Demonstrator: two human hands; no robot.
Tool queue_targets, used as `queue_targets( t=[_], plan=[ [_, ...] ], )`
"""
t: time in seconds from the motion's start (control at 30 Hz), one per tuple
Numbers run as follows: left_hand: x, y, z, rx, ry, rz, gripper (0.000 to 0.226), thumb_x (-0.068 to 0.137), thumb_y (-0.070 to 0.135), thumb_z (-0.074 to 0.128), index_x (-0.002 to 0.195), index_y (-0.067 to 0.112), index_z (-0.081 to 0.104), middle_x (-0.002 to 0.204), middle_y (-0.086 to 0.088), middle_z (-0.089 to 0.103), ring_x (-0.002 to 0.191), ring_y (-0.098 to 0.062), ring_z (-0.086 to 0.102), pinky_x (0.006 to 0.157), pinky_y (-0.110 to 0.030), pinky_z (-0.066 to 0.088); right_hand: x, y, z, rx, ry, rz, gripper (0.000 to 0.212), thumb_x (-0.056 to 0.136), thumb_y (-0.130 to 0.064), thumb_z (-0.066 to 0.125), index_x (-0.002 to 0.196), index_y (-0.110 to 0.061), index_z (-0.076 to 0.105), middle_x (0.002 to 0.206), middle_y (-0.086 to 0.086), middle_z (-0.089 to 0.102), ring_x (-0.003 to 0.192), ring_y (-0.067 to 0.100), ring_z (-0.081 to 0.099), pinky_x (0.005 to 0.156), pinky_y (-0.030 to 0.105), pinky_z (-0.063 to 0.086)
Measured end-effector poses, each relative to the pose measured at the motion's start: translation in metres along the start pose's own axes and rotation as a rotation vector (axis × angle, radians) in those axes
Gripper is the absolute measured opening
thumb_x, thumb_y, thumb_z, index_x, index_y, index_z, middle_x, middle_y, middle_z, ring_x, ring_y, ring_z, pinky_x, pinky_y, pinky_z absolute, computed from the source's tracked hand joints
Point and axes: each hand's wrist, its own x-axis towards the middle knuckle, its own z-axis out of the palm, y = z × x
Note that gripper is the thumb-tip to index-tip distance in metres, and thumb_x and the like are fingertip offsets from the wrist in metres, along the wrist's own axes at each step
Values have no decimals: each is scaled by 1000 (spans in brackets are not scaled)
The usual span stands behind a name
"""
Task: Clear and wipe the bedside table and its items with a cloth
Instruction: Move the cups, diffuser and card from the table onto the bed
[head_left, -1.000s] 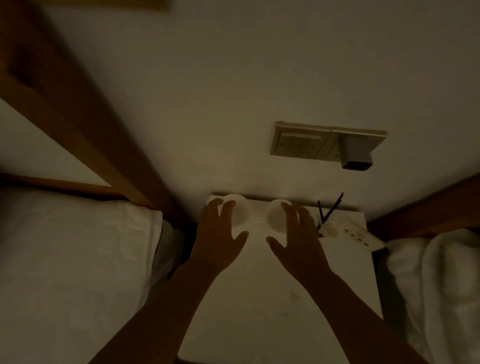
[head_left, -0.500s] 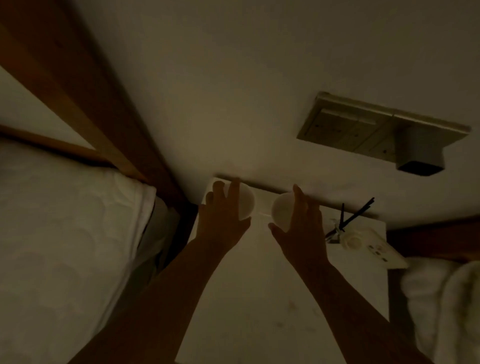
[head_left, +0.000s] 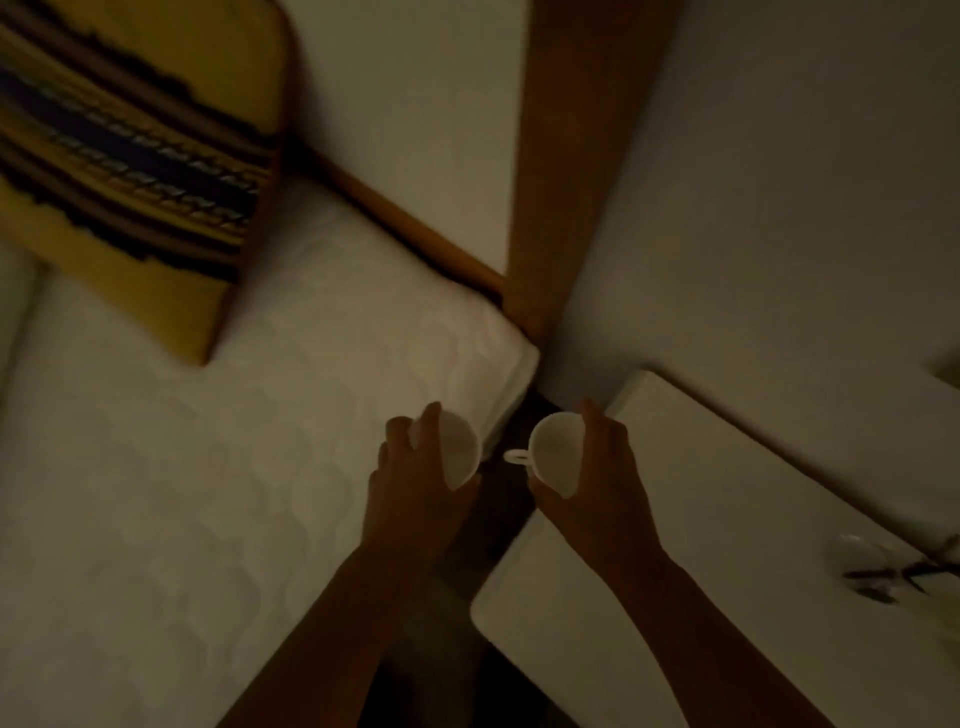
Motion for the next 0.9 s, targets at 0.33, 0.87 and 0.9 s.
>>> queue_targets(
  t=[0.33,0.87,0.9],
  plan=[
    [-45,-174,-121,-52,247,-345,100,65,42,83,142,34,19,131,1,34,112,-24,54,86,-45,57,-1,-165,142,-28,-324,-310,106,69,-49,77,148,-40,6,146,2,33,130,21,41,96,35,48],
    [-93,-341,-204,-83,447,-638,114,64,45,83,147,32,6,135,-4,35,119,-29,50,89,-57,51,-32,-315,309,-220,-492,-614,109,69,-51,77,148,-42,3,148,3,30,130,25,41,88,40,55],
    [-93,-346,-204,-84,443,-650,113,64,45,83,147,31,7,135,-6,35,119,-29,50,89,-57,51,-32,-316,314,-233,-491,-614,109,69,-50,78,148,-42,3,148,3,29,129,25,41,88,39,54]
  ],
)
